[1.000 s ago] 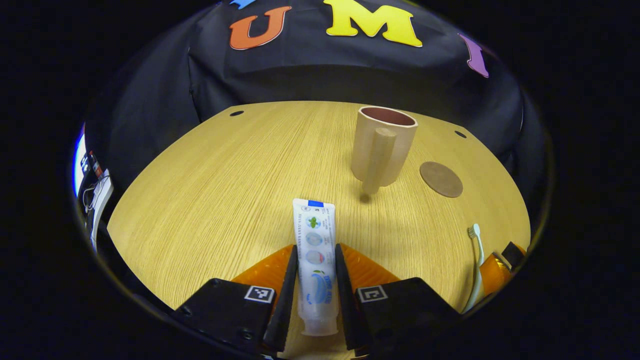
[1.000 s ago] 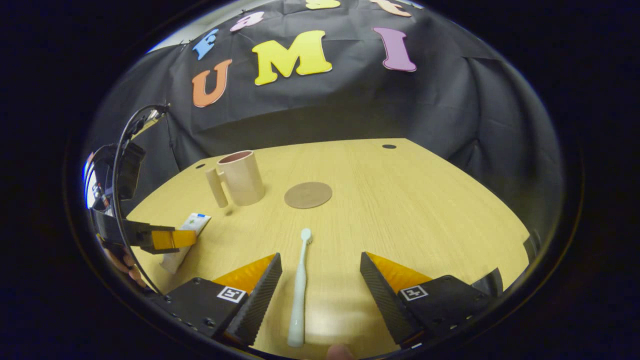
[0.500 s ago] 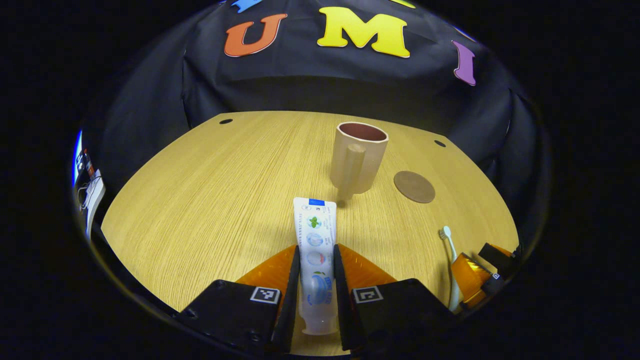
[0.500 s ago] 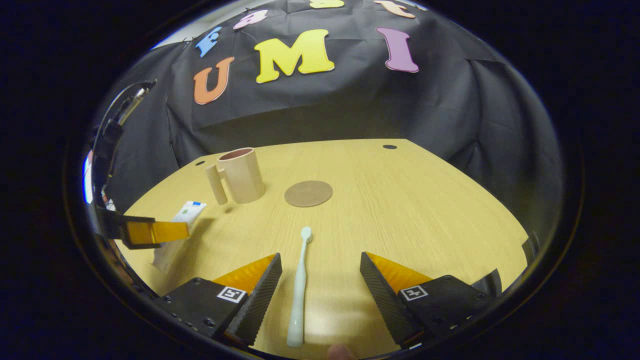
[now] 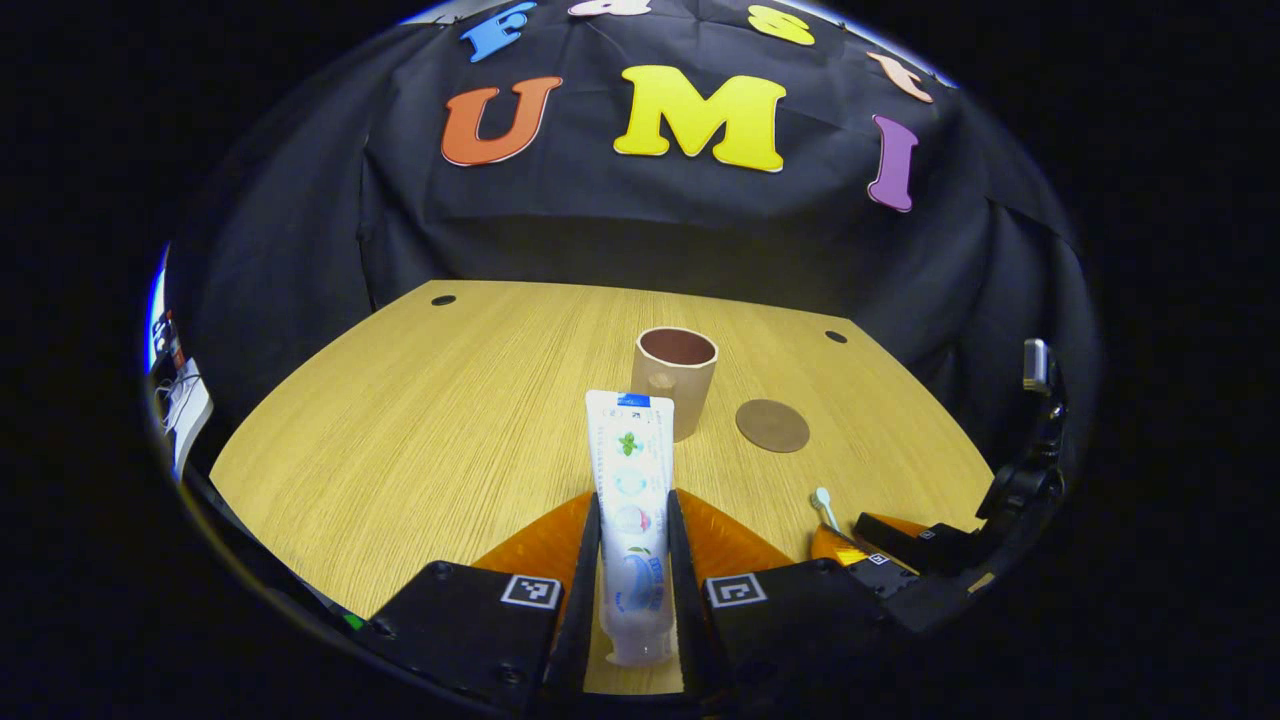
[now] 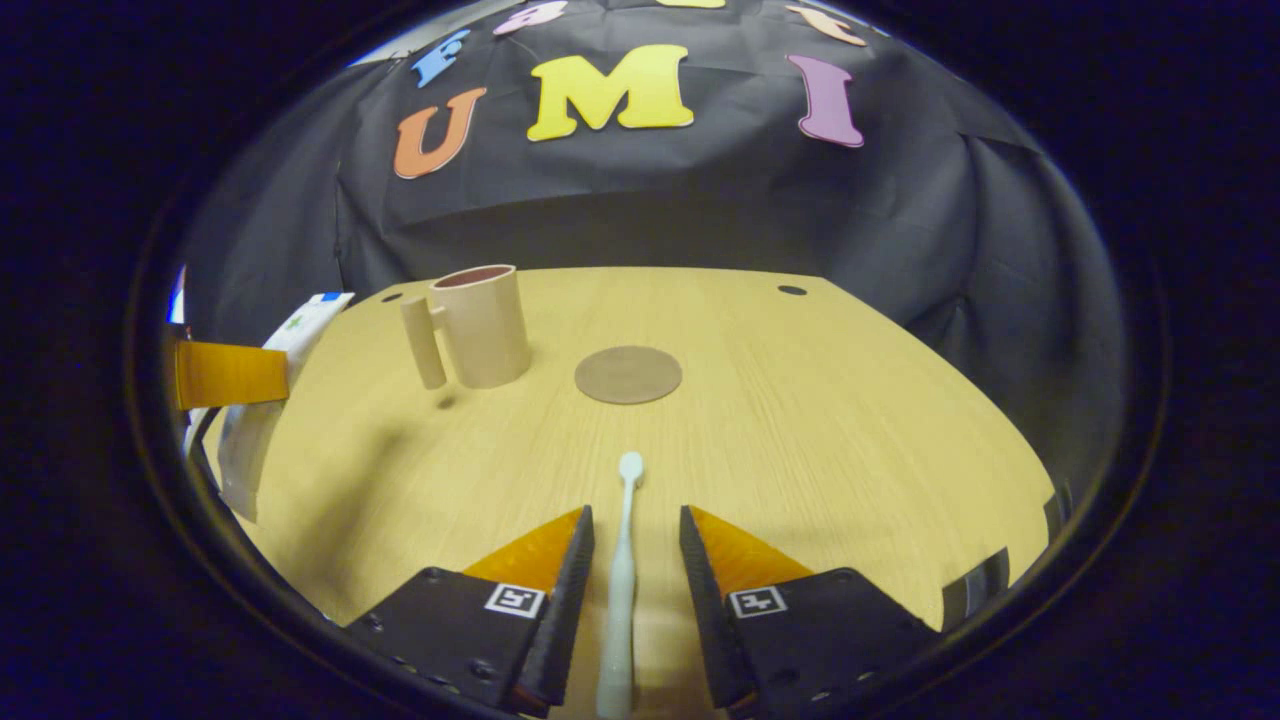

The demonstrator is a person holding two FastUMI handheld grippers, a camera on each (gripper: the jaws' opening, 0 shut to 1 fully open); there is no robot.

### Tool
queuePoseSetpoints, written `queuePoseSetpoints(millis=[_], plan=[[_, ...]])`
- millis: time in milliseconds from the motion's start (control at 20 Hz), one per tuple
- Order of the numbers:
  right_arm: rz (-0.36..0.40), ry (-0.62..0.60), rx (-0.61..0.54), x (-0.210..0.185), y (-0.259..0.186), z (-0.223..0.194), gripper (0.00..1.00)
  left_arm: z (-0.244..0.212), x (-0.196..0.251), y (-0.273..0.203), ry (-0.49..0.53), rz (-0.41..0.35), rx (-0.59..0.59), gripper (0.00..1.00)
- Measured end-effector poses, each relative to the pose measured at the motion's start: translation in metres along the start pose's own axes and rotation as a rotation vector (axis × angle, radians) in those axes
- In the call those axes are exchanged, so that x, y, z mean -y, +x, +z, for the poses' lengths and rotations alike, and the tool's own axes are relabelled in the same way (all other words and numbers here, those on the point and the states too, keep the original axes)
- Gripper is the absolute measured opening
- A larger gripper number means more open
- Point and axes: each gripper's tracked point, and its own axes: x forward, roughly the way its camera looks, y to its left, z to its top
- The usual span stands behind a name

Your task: Put the toothbrush and toothpaste on the desktop into the cup, then pick up the cup and place it on the coaster on the desktop.

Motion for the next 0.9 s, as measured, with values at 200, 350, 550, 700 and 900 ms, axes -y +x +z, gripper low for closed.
queuePoseSetpoints(millis=[200,350,550,700,900], plan=[[0.041,-0.008,-0.017,-0.01,0.001,-0.003,0.17,0.011,-0.001,0.0,-0.023,-0.014,0.025,0.39],[0.07,0.006,-0.024,-0.012,0.0,-0.002,0.01,0.024,-0.002,0.001,-0.024,-0.013,0.05,0.43],[0.115,0.061,-0.006,-0.01,-0.006,0.008,0.0,0.048,0.002,0.007,-0.015,-0.024,0.094,0.38],[0.128,0.06,0.042,-0.005,-0.018,0.025,0.0,0.078,0.007,0.019,0.019,-0.029,0.158,0.39],[0.157,0.076,0.064,0.001,-0.036,0.031,0.0,0.127,0.019,0.049,-0.004,-0.077,0.25,0.39]])
